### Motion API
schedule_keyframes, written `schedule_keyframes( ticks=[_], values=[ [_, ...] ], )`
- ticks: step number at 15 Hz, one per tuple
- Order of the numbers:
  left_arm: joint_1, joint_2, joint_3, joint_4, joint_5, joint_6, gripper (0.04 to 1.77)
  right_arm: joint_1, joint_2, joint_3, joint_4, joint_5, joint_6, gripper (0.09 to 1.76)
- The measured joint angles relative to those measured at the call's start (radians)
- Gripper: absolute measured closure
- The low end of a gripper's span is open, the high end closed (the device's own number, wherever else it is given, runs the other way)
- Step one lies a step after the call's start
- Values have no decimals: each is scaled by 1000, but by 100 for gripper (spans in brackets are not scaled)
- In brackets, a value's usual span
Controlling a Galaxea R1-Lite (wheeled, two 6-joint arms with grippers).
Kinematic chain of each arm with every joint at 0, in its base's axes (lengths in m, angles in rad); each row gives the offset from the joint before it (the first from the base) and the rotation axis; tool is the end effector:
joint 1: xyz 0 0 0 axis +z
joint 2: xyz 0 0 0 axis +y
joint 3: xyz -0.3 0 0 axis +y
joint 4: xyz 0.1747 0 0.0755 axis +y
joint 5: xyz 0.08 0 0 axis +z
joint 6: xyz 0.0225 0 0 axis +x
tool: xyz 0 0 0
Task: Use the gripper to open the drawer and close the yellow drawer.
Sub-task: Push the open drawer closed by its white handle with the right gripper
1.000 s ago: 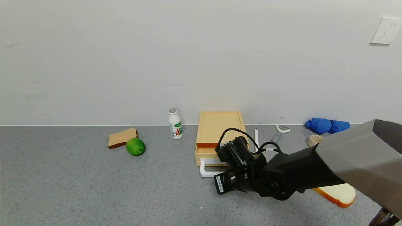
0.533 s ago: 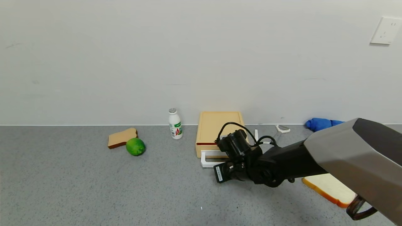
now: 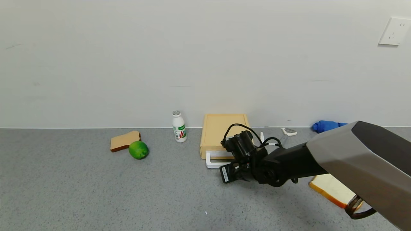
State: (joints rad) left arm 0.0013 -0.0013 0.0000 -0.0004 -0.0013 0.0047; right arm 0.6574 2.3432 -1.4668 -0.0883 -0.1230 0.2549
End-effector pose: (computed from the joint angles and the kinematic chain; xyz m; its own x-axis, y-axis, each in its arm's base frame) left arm -0.0229 -0.0001 0.0755 1.0000 0.0000 0.0017 0.0000 1.0000 0.0047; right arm 0.3590 0.2736 0.0564 0.6290 0.3305 -0.7037 -0.3791 0.9206 0.0936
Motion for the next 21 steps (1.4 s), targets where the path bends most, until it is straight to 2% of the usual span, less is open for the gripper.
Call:
schedule_keyframes(
  ticks=[5,8,17,19,21],
  values=[
    [0,0,0,0,0,0,9,4,-13,8,4,-1,1,173],
    [0,0,0,0,0,0,9,10,-68,53,4,3,0,173],
    [0,0,0,0,0,0,9,-4,-422,350,-20,7,-6,173],
    [0,0,0,0,0,0,9,-14,-494,417,-42,7,-6,138],
    [0,0,0,0,0,0,9,-21,-557,465,-48,26,-4,110]
  ],
)
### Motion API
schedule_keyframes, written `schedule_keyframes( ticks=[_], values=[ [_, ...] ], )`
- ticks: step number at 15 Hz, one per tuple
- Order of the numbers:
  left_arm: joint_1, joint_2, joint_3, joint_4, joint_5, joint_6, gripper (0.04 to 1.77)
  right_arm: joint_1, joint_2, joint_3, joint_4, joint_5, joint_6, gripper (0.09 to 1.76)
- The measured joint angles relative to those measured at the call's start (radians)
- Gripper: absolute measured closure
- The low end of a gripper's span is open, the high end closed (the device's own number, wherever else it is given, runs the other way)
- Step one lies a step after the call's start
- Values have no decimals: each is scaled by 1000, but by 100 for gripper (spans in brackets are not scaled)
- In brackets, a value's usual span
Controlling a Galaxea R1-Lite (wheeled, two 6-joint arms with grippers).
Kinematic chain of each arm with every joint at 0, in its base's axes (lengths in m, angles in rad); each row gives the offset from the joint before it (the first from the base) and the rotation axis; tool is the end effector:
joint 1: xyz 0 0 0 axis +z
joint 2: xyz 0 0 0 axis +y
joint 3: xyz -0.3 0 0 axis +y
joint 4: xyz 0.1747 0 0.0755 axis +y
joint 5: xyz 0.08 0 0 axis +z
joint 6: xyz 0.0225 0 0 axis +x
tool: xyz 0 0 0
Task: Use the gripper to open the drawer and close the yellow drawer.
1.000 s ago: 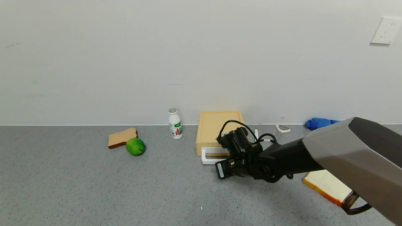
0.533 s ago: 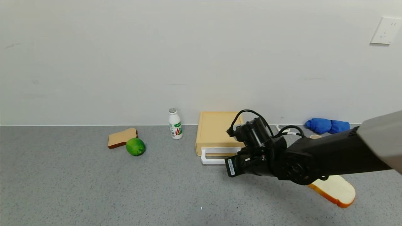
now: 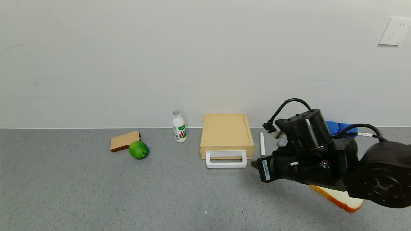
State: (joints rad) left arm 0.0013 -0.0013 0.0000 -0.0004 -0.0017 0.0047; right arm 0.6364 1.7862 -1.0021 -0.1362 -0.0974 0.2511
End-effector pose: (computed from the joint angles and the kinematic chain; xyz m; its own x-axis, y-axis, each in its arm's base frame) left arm -0.0229 -0.0001 0.0755 1.0000 -0.0004 0.0017 0.0004 1.0000 0.0047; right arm 0.2609 0.1901 0.1614 0.6960 0.3934 -0.6007 -0.3919 0.9091 0.1413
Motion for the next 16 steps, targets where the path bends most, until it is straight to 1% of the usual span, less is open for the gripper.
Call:
schedule_keyframes(
  ticks=[3,7,10,13,16],
  values=[
    [0,0,0,0,0,0,9,-11,-89,59,0,25,1,80],
    [0,0,0,0,0,0,9,-22,-227,137,4,21,-1,53],
    [0,0,0,0,0,0,9,-27,-359,204,13,0,-20,41],
    [0,0,0,0,0,0,9,-32,-511,270,40,-61,-42,33],
    [0,0,0,0,0,0,9,-35,-679,302,173,-136,-49,27]
  ],
)
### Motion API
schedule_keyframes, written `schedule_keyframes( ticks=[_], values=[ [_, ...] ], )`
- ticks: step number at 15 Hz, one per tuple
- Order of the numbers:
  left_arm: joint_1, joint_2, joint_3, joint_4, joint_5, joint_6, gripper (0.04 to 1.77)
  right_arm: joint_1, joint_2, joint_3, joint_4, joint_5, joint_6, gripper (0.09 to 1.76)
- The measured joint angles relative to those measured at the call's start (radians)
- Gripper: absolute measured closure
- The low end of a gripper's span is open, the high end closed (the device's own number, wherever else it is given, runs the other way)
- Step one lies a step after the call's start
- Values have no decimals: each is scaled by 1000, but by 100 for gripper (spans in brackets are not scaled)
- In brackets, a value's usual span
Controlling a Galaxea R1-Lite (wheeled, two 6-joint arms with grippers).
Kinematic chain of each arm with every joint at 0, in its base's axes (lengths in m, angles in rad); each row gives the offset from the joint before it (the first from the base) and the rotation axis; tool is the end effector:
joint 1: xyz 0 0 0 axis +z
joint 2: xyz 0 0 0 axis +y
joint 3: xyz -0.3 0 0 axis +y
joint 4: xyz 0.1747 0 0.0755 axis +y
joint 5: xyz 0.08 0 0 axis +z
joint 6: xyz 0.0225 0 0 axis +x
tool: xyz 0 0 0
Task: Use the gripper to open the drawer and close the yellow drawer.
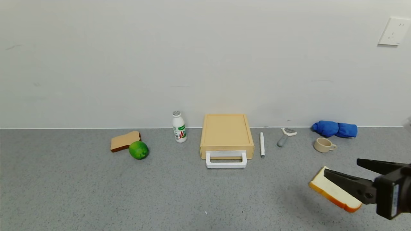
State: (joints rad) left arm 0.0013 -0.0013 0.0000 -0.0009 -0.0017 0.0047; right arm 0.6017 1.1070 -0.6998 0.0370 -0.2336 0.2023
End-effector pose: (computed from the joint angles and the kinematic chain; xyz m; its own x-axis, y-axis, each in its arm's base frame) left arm -0.0229 -0.0001 0.0756 1.0000 -0.0004 0.0022 0.0004 1.0000 0.0047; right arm 0.1250 0.0795 0.2247 0.8552 0.3064 -0.4181 -0.2995 0.9504 0.0840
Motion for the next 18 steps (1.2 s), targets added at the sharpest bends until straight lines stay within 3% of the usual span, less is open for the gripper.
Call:
schedule_keyframes(
  ticks=[3,7,14,18],
  values=[
    [0,0,0,0,0,0,9,-26,-157,9,108,-90,-3,23],
    [0,0,0,0,0,0,9,-198,-333,2,203,-146,-76,19],
    [0,0,0,0,0,0,9,-508,-587,0,353,-161,-130,16],
    [0,0,0,1,0,0,9,-552,-737,3,444,-146,-135,15]
  ],
)
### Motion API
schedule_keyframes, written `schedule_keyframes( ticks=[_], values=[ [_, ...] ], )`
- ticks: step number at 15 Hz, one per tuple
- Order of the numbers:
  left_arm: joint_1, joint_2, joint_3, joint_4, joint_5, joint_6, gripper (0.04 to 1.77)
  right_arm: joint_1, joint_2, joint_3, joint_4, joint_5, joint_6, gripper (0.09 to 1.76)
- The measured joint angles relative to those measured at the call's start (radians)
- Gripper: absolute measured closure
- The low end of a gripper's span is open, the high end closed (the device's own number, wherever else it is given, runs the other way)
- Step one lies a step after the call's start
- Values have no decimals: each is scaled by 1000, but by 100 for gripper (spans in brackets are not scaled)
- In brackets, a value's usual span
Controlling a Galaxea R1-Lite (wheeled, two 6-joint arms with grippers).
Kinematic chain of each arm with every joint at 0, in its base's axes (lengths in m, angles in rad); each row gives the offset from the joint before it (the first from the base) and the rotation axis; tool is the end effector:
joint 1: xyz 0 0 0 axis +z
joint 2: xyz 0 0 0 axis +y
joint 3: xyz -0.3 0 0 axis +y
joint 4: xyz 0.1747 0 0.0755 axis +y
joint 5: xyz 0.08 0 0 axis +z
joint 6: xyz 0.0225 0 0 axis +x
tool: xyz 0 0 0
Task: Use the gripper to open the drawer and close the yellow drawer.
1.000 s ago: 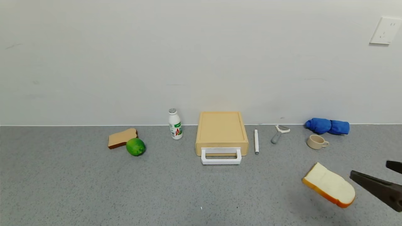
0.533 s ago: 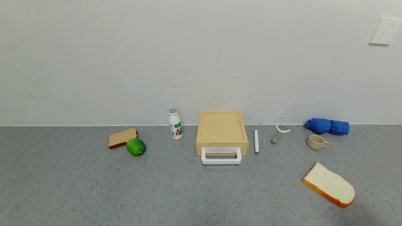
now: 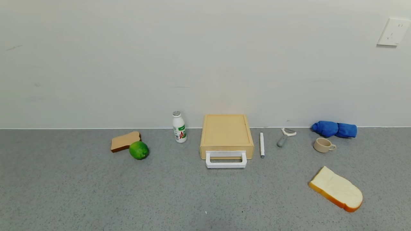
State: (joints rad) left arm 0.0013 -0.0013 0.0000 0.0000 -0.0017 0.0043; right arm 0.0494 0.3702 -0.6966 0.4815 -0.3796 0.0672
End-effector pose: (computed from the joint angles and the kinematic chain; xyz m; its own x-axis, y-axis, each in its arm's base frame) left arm -0.0229 -0.0001 0.0755 1.0000 -0.0004 0.0013 0.0004 1.0000 0.0043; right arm -0.0383 -0.0102 0.2205 0.9348 -0.3248 -0.1435 0.3294 0.9441 0.0092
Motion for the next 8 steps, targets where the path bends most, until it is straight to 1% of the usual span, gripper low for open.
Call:
schedule_keyframes(
  ticks=[1,4,6,8],
  values=[
    [0,0,0,0,0,0,9,-4,-42,8,11,26,-3,15],
    [0,0,0,0,0,0,9,-33,-192,65,23,186,-8,15],
    [0,0,0,0,0,0,9,-44,-287,120,16,270,-11,15],
    [0,0,0,0,0,0,9,-49,-334,173,-29,284,-9,15]
  ],
)
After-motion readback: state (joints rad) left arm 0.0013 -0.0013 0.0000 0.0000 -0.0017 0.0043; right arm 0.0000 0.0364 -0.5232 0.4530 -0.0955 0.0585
